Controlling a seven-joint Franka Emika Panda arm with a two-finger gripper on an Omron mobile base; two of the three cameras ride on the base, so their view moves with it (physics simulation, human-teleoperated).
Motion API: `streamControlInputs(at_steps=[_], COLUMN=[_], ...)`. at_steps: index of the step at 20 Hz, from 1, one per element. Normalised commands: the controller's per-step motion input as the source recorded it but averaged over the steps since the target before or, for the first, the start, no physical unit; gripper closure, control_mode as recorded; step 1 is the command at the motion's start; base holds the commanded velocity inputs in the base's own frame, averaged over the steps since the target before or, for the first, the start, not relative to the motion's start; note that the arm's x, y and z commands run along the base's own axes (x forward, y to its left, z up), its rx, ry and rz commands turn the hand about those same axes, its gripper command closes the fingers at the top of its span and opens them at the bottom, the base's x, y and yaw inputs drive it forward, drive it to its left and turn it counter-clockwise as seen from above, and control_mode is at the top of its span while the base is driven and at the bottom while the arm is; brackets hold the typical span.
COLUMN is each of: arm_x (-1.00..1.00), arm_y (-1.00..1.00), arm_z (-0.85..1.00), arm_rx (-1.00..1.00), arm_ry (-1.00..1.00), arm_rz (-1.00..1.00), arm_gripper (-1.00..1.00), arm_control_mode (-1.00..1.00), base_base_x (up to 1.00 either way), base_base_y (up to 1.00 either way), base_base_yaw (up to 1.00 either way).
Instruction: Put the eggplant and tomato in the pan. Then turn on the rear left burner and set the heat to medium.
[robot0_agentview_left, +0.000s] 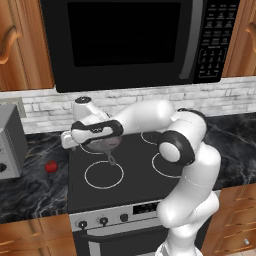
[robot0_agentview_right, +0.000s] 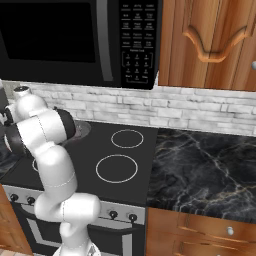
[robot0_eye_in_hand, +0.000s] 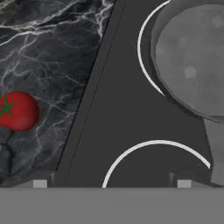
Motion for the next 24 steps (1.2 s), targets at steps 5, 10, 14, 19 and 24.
streamControlInputs(at_steps=[5, 10, 14, 19, 24], arm_x=[-0.11, 0.00, 0.02, 0.00, 0.01], arm_y=[0.61, 0.64, 0.46, 0.17, 0.00], arm_z=[0.00, -0.03, 0.00, -0.02, -0.28], arm_rx=[0.00, 0.04, 0.16, 0.10, 0.00], arm_ry=[-0.07, -0.08, -0.05, 0.01, 0.05], arm_rz=[-0.02, 0.00, 0.00, 0.00, 0.02], arm_gripper=[-1.00, -1.00, -1.00, -1.00, -1.00], arm_control_mode=[-1.00, -1.00, -1.00, -1.00, -1.00], base_base_x=[0.00, 0.00, 0.00, 0.00, 0.00], base_base_y=[0.00, 0.00, 0.00, 0.00, 0.00], base_base_yaw=[0.00, 0.00, 0.00, 0.00, 0.00])
